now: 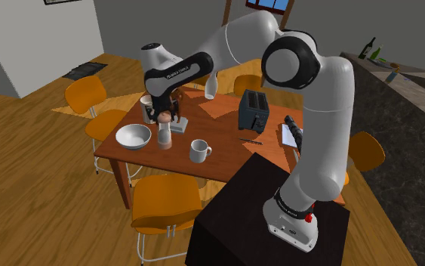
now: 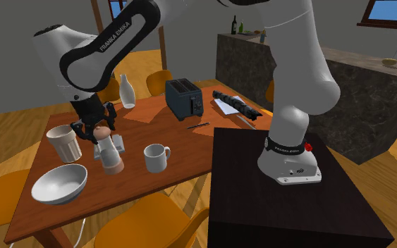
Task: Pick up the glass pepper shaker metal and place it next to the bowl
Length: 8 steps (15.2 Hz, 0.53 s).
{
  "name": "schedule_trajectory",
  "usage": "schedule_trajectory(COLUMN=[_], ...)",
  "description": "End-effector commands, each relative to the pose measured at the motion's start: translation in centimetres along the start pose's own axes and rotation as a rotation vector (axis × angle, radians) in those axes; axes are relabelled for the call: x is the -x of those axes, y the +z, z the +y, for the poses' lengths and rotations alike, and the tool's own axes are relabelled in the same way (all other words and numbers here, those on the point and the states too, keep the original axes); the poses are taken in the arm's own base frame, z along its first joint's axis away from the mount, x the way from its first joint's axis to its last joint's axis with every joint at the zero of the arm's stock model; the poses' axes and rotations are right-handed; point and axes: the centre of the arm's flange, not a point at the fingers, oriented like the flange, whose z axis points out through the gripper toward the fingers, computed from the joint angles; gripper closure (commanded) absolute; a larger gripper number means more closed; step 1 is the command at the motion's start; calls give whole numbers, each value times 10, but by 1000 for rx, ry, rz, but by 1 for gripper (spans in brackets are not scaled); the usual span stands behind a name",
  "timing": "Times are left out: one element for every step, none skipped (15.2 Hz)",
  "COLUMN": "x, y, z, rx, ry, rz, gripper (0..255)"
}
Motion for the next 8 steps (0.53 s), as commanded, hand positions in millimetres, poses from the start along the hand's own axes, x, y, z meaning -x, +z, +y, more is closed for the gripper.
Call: schedule_trajectory(x=[1,1,1,1,1,1,1,0], y=[10,15,21,26,31,36,41,47], z=[-2,-3,-4,-4,-5,-6,-7,-7], rx=[0,0,0,0,0,0,-1,0], ry=[0,0,0,0,0,0,0,0], rz=[1,1,1,1,1,1,1,1], gripper=[255,255,255,255,255,255,255,255])
